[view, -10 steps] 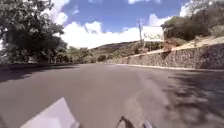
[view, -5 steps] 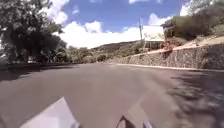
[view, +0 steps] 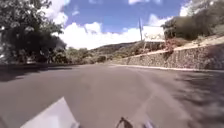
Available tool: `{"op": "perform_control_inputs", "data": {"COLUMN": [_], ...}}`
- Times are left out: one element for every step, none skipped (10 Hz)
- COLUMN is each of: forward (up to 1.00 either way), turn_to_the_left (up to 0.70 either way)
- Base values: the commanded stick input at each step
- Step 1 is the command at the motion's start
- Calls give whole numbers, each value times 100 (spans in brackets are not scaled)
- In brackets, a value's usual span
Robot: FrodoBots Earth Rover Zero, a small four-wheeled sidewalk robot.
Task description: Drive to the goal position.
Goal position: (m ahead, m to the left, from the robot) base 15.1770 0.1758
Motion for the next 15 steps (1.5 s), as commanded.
{"op": "perform_control_inputs", "data": {"forward": [45, 45, 45, 45, 45, 45, 45, 45, 45, 45, 45, 45, 45, 45, 45], "turn_to_the_left": [0, 0, 0, 0, 0, 0, 0, 0, 0, 0, 0, 0, 0, 0, 0]}}
